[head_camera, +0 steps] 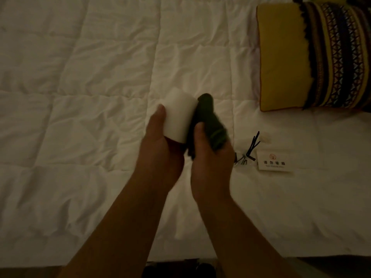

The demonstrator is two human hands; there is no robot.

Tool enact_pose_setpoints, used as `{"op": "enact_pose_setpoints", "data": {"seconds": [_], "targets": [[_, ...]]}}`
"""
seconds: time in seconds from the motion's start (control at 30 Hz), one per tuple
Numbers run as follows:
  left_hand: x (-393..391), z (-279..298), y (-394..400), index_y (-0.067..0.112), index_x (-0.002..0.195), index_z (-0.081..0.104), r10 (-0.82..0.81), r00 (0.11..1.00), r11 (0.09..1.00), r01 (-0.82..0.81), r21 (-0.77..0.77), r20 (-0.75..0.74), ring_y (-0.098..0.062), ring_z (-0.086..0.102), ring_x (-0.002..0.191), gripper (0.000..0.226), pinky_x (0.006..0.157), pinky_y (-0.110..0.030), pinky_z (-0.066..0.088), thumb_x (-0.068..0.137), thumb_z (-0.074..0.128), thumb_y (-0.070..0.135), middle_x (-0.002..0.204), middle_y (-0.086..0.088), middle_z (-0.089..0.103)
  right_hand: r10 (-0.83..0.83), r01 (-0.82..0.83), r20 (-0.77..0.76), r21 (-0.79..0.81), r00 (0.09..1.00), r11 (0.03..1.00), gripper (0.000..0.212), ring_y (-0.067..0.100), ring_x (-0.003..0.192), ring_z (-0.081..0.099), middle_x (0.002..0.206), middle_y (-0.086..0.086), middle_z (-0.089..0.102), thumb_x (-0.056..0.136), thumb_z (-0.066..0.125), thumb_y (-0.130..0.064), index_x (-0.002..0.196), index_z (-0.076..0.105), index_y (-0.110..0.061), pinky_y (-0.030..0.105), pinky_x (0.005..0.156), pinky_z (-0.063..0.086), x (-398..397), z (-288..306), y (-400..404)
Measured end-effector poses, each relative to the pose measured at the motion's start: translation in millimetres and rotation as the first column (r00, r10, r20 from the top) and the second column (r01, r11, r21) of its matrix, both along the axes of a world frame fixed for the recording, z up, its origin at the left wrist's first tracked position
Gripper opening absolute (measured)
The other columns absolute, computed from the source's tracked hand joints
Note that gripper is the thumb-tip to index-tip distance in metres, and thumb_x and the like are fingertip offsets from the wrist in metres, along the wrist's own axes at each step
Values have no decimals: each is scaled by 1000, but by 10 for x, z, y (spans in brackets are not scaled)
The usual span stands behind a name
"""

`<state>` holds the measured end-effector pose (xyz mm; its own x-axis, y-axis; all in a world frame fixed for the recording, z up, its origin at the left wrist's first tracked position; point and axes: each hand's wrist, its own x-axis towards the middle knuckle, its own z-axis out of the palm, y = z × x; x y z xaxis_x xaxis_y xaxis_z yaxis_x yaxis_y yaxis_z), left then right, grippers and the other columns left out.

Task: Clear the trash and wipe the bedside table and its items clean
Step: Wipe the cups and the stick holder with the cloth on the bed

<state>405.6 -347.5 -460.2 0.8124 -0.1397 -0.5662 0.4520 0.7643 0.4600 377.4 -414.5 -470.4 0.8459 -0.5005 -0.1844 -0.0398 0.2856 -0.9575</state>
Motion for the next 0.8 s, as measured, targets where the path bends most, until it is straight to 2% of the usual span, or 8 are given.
{"op": "enact_pose_setpoints", "data": {"seconds": [0.13, 0.27, 0.37, 0.43, 0.53, 0.67, 0.73, 0.8], "targets": [[-215, -138, 42, 22, 130, 51, -71, 996, 985, 63, 159, 46, -30, 65, 109, 58, 87, -52, 53, 77, 69, 38, 124, -10, 63, 47, -33, -84, 159, 995, 987, 12, 12, 99, 68, 102, -8, 73, 88, 65, -30, 93, 69, -40, 38, 86, 55, 255, -11, -210], [-17, -132, 278, 34, 127, 49, -238, 944, 847, 88, 525, 226, -20, 67, 102, 54, 75, -37, 58, 77, 69, 36, 123, 0, 56, 171, -161, 24, -231, 985, 959, 21, -2, 99, 63, 99, -26, 68, 85, 65, -35, 104, 62, -42, 15, 79, 52, 36, -42, -233], [25, -136, 350, 38, 137, 40, -375, 872, 720, 59, 692, 316, -14, 63, 108, 68, 80, -32, 57, 77, 71, 38, 126, 12, 53, 138, -117, 39, -331, 990, 936, 26, -2, 96, 64, 96, -29, 67, 81, 63, -40, 106, 59, -41, 12, 78, 50, -112, -71, -218], [33, -151, 426, 43, 143, 31, -529, 791, 523, 17, 852, 308, -8, 60, 108, 79, 81, -21, 55, 75, 70, 46, 129, 20, 50, 102, -68, 79, -353, 992, 933, 27, -2, 100, 63, 101, -29, 67, 84, 66, -36, 109, 59, -43, 16, 83, 52, -115, -65, -258], [67, -194, 508, 48, 146, 18, -750, 655, 55, -68, 996, 86, 2, 45, 107, 95, 72, -4, 41, 68, 70, 57, 139, 11, 40, 197, -92, 143, -537, 970, 839, 34, -13, 106, 56, 105, -36, 61, 88, 66, -26, 117, 54, -40, 6, 85, 44, -45, -6, -268], [-53, -259, 421, 47, 147, -3, -810, 569, 202, 38, 979, 145, 16, 47, 112, 121, 78, 1, 39, 60, 80, 54, 128, 37, 41, 361, -278, 30, -580, 932, 766, 29, -13, 103, 56, 108, -27, 62, 88, 64, -29, 115, 57, -38, 8, 83, 45, 114, -53, -277], [-106, -310, 416, 53, 144, -12, -822, 550, 199, 34, 979, 148, 25, 41, 111, 124, 81, 5, 34, 59, 79, 57, 123, 49, 35, 393, -386, -34, -291, 919, 876, 25, -4, 100, 62, 103, -21, 69, 87, 64, -28, 111, 65, -37, 18, 83, 51, 184, -93, -373], [-88, -372, 439, 58, 138, -22, -825, 558, 128, 38, 991, 85, 22, 41, 112, 131, 78, 1, 38, 58, 82, 54, 131, 44, 35, 459, -461, -78, -293, 885, 838, 28, -2, 105, 61, 107, -16, 70, 89, 63, -25, 116, 65, -34, 19, 88, 50, 162, -159, -451]]}}
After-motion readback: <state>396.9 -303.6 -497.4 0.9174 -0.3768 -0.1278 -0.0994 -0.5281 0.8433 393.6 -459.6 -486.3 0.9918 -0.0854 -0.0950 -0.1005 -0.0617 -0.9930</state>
